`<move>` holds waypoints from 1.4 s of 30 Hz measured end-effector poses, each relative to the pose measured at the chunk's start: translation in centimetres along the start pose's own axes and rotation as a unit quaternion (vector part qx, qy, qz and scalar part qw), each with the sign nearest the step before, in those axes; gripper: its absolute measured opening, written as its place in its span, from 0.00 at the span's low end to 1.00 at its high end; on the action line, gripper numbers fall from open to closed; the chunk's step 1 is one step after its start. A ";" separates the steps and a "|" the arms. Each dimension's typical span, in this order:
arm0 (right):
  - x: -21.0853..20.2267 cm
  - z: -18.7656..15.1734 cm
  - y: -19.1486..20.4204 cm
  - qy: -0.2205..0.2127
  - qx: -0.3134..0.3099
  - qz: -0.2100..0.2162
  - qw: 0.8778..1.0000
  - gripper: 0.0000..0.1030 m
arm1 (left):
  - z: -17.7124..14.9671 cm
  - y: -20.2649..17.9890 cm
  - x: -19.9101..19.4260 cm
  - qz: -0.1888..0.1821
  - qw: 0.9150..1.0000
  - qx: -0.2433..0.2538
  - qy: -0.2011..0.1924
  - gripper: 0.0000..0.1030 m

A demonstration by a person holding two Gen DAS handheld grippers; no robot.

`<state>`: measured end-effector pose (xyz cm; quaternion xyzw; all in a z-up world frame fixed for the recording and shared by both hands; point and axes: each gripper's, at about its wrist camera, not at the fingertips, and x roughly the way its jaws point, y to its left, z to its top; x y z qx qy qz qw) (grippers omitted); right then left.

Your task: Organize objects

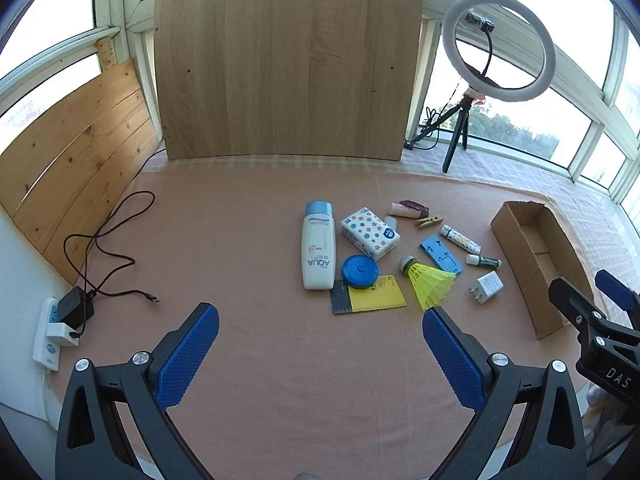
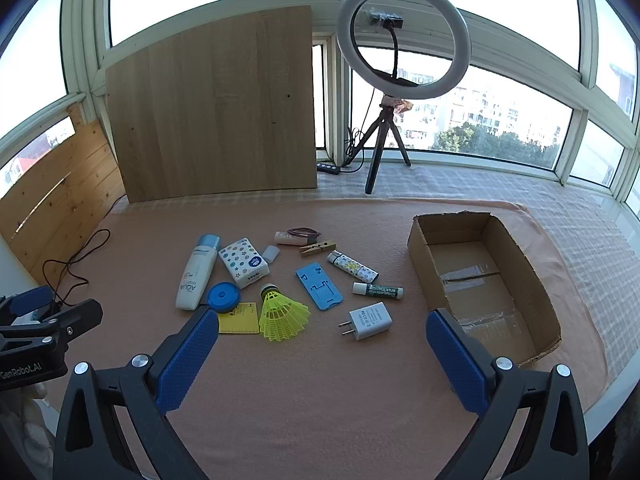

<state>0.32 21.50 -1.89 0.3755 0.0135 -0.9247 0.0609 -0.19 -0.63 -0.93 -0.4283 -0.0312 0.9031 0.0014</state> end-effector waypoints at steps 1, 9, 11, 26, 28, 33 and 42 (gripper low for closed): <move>0.0 0.0 0.0 0.000 0.000 0.000 1.000 0.99 | 0.0 0.0 0.0 0.000 1.000 0.001 0.000 1.00; 0.3 0.1 0.2 0.003 -0.001 0.002 1.000 0.99 | 0.0 -0.1 0.2 0.000 1.000 0.001 0.001 1.00; 0.3 0.0 0.2 0.003 -0.001 0.002 1.000 0.99 | 0.0 -0.1 0.3 0.000 1.000 0.001 0.001 1.00; 1.1 0.2 0.4 0.009 -0.002 0.004 1.000 0.99 | 0.1 -0.1 0.7 0.000 1.000 0.002 0.004 1.00; 1.1 0.2 0.3 0.010 -0.001 0.004 1.000 0.99 | 0.1 -0.2 0.9 -0.001 1.000 0.002 0.005 1.00; 1.2 0.3 0.3 0.012 -0.001 0.004 1.000 0.99 | 0.2 -0.3 1.2 -0.002 1.000 0.003 0.006 1.00; 1.3 0.3 0.3 0.013 -0.001 0.006 1.000 0.99 | 0.4 -0.3 1.3 -0.002 1.000 0.003 0.008 1.00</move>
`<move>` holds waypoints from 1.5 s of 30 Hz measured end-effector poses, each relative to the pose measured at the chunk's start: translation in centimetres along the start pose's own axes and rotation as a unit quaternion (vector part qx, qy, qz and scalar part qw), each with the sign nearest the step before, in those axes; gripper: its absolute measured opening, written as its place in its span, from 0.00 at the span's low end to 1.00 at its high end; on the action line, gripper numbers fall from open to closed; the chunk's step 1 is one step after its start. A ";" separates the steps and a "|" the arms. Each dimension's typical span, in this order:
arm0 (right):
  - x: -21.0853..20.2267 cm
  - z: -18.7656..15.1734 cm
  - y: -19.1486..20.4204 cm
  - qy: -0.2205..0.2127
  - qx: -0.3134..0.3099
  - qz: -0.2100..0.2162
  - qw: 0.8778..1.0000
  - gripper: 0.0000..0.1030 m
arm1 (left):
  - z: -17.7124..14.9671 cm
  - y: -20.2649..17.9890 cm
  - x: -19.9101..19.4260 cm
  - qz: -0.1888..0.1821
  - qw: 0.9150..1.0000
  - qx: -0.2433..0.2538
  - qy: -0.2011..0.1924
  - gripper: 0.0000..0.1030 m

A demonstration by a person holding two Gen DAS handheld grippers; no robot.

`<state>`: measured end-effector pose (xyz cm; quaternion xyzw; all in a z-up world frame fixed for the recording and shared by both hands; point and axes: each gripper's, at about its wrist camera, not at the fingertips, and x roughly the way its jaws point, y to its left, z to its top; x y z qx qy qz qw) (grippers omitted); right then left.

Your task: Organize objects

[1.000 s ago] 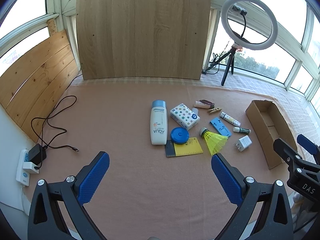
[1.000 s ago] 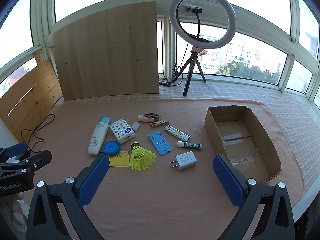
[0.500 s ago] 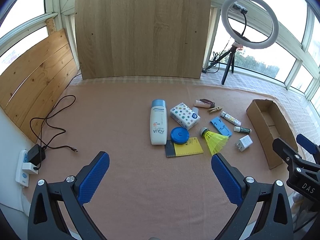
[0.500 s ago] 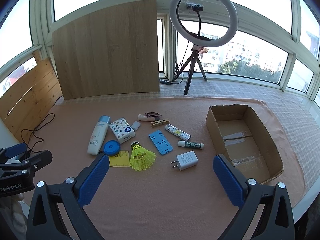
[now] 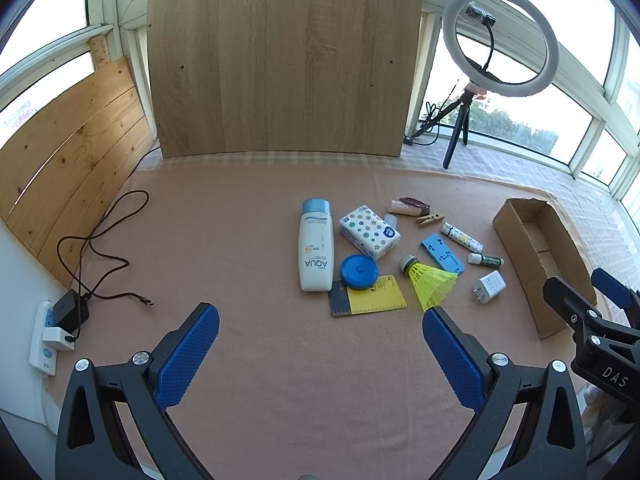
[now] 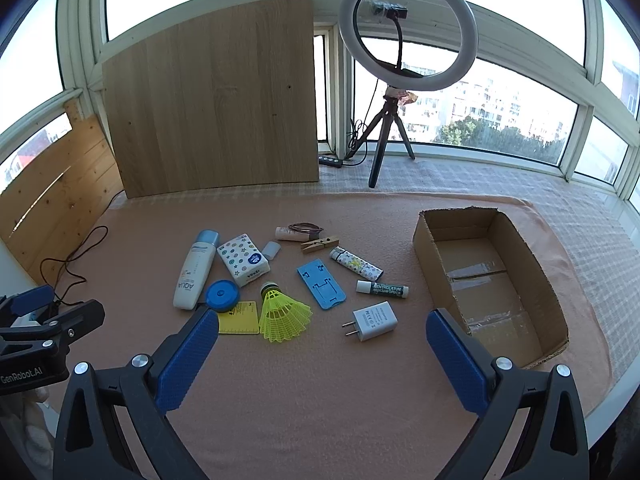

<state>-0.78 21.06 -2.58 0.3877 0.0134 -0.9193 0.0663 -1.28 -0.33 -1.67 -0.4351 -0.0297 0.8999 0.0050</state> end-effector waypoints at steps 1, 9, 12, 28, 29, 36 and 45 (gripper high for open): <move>0.1 0.0 0.0 0.000 0.000 0.000 1.000 0.99 | 0.0 0.0 0.0 0.001 1.000 0.000 0.000 1.00; 0.4 0.1 -0.1 0.003 0.000 0.000 1.000 0.99 | 0.1 0.1 0.2 0.000 1.000 0.000 0.001 1.00; 0.5 0.1 -0.1 0.004 0.001 0.000 1.000 0.99 | 0.2 0.2 0.3 0.000 1.000 -0.001 0.002 1.00; 3.8 -0.2 -1.5 0.047 0.021 0.032 0.998 0.99 | -0.1 0.9 3.4 0.003 1.000 0.001 0.021 1.00; 4.0 -0.1 -1.6 0.050 0.022 0.034 0.998 0.99 | -0.1 0.9 3.6 0.002 1.000 0.001 0.022 1.00; 6.3 0.3 -2.6 0.075 0.041 0.062 0.994 0.99 | 0.0 0.3 5.3 -0.010 0.999 0.015 0.030 1.00; 9.3 1.2 -3.3 0.107 0.042 0.091 0.989 0.99 | -0.3 -1.9 8.2 -0.039 0.998 0.032 0.050 1.00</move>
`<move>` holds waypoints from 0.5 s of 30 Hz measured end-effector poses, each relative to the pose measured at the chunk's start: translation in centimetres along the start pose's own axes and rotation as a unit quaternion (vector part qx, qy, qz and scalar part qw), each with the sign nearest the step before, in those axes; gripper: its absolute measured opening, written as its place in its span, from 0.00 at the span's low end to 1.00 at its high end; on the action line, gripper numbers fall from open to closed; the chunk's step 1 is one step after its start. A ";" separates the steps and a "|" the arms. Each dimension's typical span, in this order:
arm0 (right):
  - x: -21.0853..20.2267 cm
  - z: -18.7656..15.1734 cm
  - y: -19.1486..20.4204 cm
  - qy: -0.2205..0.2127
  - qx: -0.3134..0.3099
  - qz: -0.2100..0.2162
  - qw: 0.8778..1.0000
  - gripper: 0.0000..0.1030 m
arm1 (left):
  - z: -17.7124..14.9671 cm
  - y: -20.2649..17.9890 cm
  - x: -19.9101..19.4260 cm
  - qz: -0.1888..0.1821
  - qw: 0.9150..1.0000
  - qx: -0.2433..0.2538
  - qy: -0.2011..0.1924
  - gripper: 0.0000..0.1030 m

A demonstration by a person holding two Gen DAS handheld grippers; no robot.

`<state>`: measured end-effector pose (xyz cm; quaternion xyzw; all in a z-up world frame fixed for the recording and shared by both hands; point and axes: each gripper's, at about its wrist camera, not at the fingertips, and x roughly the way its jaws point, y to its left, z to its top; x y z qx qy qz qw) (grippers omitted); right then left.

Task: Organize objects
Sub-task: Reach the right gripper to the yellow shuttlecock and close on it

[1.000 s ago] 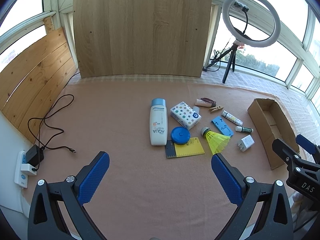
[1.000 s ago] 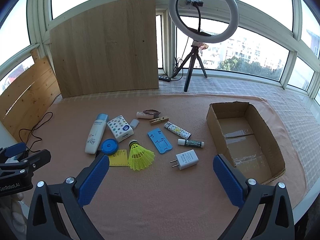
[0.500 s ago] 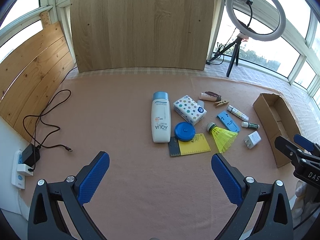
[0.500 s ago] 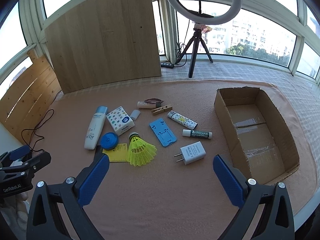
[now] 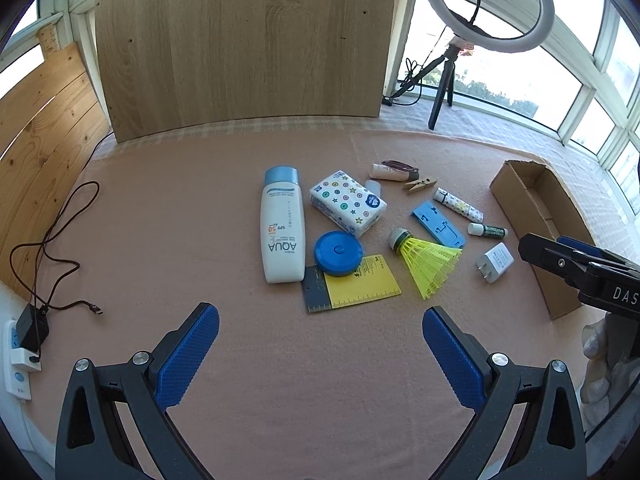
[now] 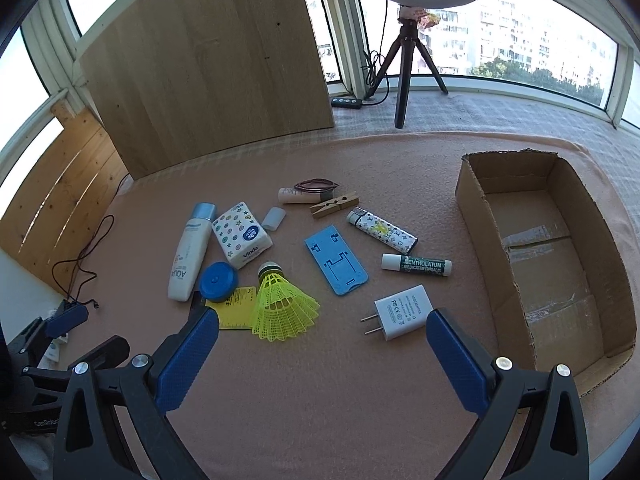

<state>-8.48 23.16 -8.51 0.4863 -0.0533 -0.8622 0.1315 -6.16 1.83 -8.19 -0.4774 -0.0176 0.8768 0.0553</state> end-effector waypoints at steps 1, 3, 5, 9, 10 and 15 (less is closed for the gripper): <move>0.4 0.1 -0.2 0.006 0.002 0.006 1.000 0.97 | 0.0 -0.3 0.4 -0.001 1.000 0.003 0.002 1.00; 1.1 0.3 -0.5 0.018 0.003 0.015 1.000 0.95 | 0.0 -0.9 1.1 -0.009 1.000 0.008 0.006 0.99; 1.7 0.4 -0.6 0.029 -0.002 0.017 0.999 0.87 | 0.0 -1.6 1.7 -0.020 1.000 0.014 0.012 0.99; 2.9 0.1 -0.8 0.053 -0.020 0.024 0.998 0.63 | 0.2 -2.4 3.0 -0.024 0.999 0.019 0.018 0.99; 3.3 0.0 -0.9 0.059 -0.026 0.024 0.998 0.58 | 0.3 -2.4 3.3 -0.024 0.999 0.017 0.021 0.99; 5.1 -0.7 -0.8 0.077 -0.042 0.028 0.996 0.49 | 1.5 -2.2 5.4 -0.027 0.999 -0.005 0.037 0.96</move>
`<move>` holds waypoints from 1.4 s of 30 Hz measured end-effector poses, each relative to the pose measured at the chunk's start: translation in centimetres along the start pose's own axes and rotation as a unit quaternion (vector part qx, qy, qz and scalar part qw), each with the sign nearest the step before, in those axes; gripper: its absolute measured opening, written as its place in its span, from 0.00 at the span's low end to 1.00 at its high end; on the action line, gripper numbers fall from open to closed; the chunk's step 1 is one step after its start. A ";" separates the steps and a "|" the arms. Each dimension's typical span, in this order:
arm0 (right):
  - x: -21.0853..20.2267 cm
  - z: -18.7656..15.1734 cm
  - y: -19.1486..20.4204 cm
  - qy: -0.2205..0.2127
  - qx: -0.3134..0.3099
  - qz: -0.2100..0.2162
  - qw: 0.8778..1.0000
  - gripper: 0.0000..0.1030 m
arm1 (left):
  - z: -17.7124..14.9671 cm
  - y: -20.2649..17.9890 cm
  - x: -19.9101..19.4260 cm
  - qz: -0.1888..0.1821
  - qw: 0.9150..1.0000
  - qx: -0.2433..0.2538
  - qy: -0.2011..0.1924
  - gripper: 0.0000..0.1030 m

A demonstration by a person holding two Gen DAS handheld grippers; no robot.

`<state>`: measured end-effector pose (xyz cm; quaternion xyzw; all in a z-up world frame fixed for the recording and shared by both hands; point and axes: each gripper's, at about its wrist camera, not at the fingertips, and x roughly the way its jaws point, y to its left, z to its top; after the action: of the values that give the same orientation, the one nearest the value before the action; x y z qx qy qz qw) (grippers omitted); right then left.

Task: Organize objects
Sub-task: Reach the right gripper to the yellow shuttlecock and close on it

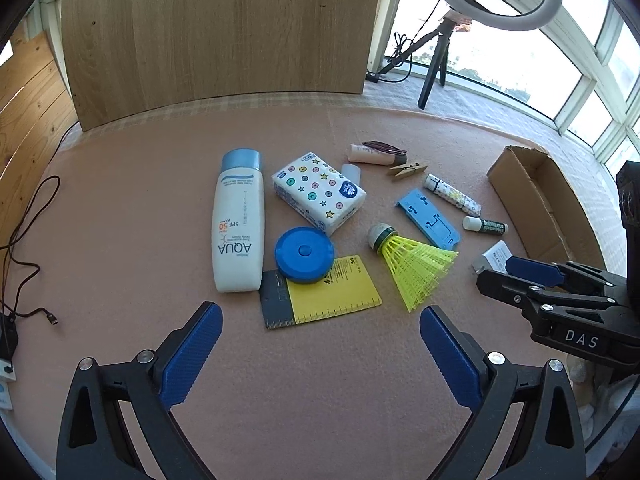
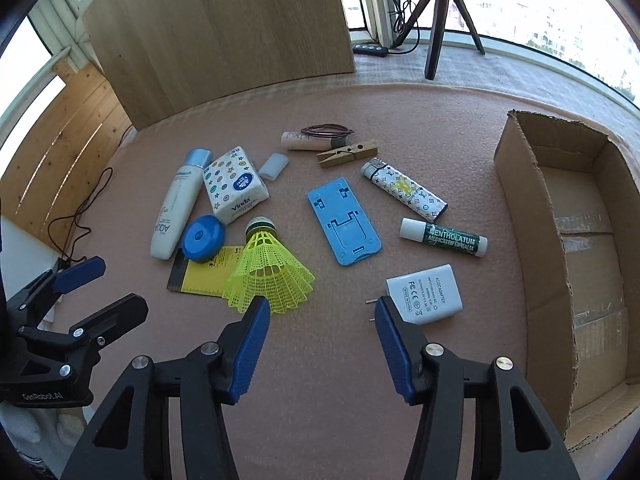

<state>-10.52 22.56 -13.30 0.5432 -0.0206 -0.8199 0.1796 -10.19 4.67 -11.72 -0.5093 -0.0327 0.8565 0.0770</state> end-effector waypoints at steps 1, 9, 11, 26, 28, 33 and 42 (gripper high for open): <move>0.4 0.0 0.0 0.002 0.000 0.002 1.000 0.48 | 0.4 -0.1 0.4 -0.001 1.000 -0.001 0.003 0.93; 2.5 0.3 0.2 0.002 -0.010 0.006 1.000 0.41 | 3.7 -0.5 4.1 -0.036 0.998 -0.025 0.039 0.87; 2.8 0.4 0.3 0.000 -0.010 0.008 1.000 0.40 | 4.5 -0.5 4.9 -0.055 0.996 -0.038 0.051 0.86; 4.2 0.4 -0.2 -0.014 0.007 0.015 1.000 0.29 | 6.9 -2.2 10.2 -0.094 0.987 -0.061 0.119 0.53; 4.3 0.4 -0.1 -0.014 0.005 0.015 1.000 0.27 | 6.7 -2.8 10.6 -0.094 0.987 -0.052 0.123 0.51; 4.6 0.5 -0.1 -0.013 0.004 0.019 1.000 0.15 | 6.4 -3.5 11.1 -0.089 0.987 -0.037 0.126 0.37; 4.5 0.0 0.1 -0.017 0.012 0.028 0.999 0.05 | 6.3 -4.5 10.6 -0.068 0.992 -0.006 0.109 0.26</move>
<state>-12.05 21.07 -17.25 0.5306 -0.0484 -0.8234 0.1954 -20.21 11.02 -17.27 -0.5966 -0.0638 0.7885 0.1351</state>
